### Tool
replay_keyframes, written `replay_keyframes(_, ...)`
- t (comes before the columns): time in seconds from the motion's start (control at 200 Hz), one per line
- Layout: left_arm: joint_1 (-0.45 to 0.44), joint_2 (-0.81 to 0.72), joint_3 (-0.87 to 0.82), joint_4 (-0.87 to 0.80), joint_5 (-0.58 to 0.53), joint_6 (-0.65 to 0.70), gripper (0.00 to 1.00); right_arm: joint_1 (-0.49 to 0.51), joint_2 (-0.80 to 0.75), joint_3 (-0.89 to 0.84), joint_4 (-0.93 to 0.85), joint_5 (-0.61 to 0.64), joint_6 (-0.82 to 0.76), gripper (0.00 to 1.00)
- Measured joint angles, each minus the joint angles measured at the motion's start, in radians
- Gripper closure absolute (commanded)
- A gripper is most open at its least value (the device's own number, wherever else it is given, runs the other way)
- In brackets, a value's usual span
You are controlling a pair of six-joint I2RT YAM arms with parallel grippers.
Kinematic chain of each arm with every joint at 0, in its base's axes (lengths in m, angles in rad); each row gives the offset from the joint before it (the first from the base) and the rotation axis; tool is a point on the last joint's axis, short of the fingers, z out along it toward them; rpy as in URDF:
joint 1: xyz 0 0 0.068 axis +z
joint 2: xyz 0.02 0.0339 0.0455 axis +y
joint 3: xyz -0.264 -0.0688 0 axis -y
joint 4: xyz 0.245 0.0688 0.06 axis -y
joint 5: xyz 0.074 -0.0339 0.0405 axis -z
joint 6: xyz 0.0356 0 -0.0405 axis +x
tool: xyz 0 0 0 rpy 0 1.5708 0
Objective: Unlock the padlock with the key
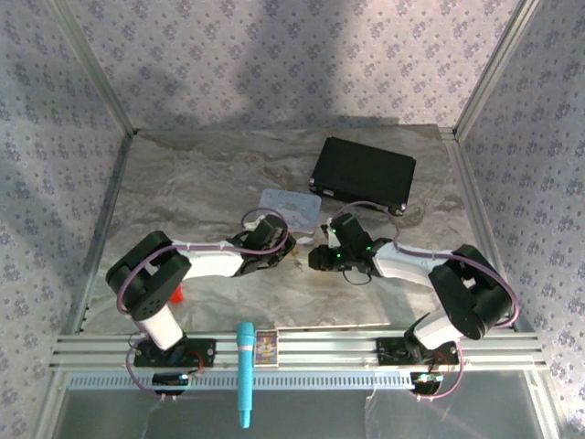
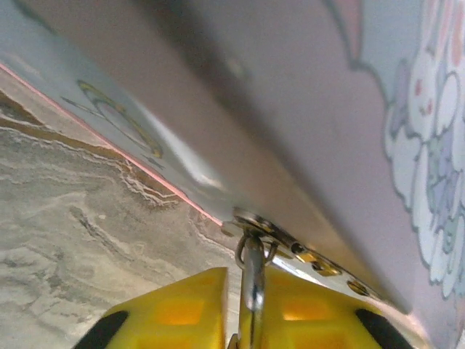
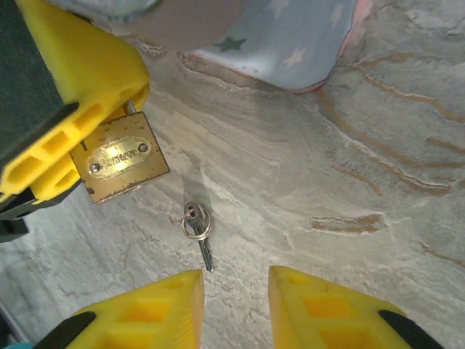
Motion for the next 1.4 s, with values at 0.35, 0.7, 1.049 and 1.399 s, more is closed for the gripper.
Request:
replay_keyframes(0.35,0.007,-0.078,-0.101,-0.015,-0.049,-0.018,0.57,0.081,0.113,0.1,-0.061,0.083,-0.035,0.68)
replay_keyframes(0.7,0.018,-0.241,-0.168,-0.084,-0.106,0.0,0.42,0.159,0.142,0.132,-0.075,0.109,-0.017,0.72)
replay_keyframes(1.049,0.052,-0.255,-0.18,-0.106,-0.114,0.029,0.41,0.188,0.144,0.134,-0.062,0.063,0.001,0.73)
replay_keyframes(1.399,0.044,-0.298,-0.182,-0.158,-0.135,0.1,0.35,0.128,0.09,0.234,-0.178,0.074,-0.073,0.72)
